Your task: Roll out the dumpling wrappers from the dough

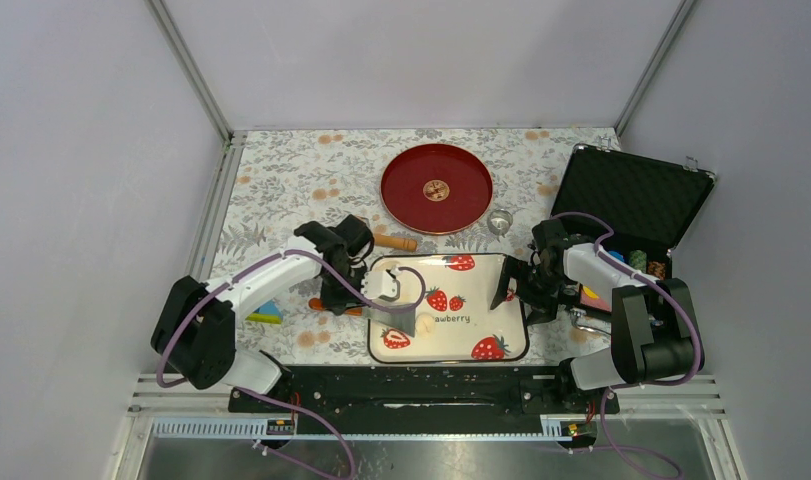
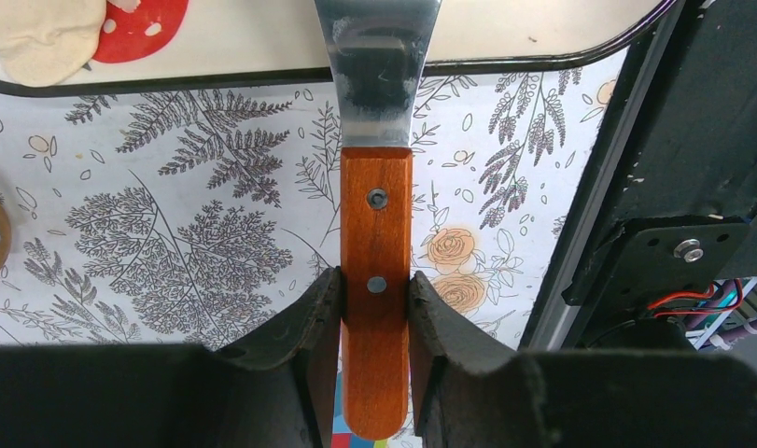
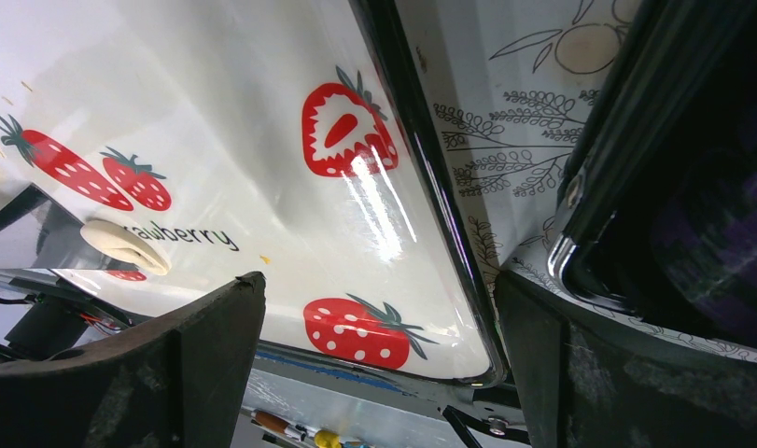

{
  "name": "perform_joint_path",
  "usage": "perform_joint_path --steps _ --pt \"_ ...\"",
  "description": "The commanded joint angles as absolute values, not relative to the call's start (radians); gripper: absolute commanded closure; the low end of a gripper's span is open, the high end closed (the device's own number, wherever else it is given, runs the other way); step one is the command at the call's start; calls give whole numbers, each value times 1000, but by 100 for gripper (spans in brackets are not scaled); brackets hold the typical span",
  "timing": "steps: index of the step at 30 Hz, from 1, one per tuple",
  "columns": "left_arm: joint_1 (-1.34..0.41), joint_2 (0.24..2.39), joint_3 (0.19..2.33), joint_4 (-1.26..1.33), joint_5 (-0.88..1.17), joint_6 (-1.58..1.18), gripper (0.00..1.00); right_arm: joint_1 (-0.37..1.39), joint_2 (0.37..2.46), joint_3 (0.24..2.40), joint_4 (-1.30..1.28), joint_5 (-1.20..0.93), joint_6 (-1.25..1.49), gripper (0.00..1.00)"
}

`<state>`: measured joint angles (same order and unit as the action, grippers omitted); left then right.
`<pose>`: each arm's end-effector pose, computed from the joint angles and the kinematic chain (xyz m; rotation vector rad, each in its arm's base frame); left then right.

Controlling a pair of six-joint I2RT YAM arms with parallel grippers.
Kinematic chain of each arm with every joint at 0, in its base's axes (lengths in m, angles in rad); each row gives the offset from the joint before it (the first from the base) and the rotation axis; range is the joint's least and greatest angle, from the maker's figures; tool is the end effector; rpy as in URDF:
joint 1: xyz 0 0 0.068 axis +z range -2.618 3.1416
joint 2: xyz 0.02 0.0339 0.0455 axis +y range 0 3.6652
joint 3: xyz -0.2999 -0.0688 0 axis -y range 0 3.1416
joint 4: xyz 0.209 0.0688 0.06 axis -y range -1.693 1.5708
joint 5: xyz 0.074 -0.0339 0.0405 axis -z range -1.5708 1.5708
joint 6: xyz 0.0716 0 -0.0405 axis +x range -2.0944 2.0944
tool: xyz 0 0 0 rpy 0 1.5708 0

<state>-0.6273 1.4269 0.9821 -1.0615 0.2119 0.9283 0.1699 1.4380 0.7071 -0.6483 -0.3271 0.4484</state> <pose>0.1537 -0.1300 0.2308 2.1345 2.1523 -0.3041 0.1962 0.0570 0.1767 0.3703 2.9857 0.5608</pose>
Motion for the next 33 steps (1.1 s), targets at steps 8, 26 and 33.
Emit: perform_joint_path --steps 8,26,33 --pt "-645 1452 1015 -1063 182 953 100 175 1457 702 -624 -368 430 1" --pt "-710 1508 1040 -1062 147 947 100 175 1462 705 -622 -370 428 1" --pt "-711 1525 1055 -1062 153 944 100 175 1463 705 -622 -372 427 1"
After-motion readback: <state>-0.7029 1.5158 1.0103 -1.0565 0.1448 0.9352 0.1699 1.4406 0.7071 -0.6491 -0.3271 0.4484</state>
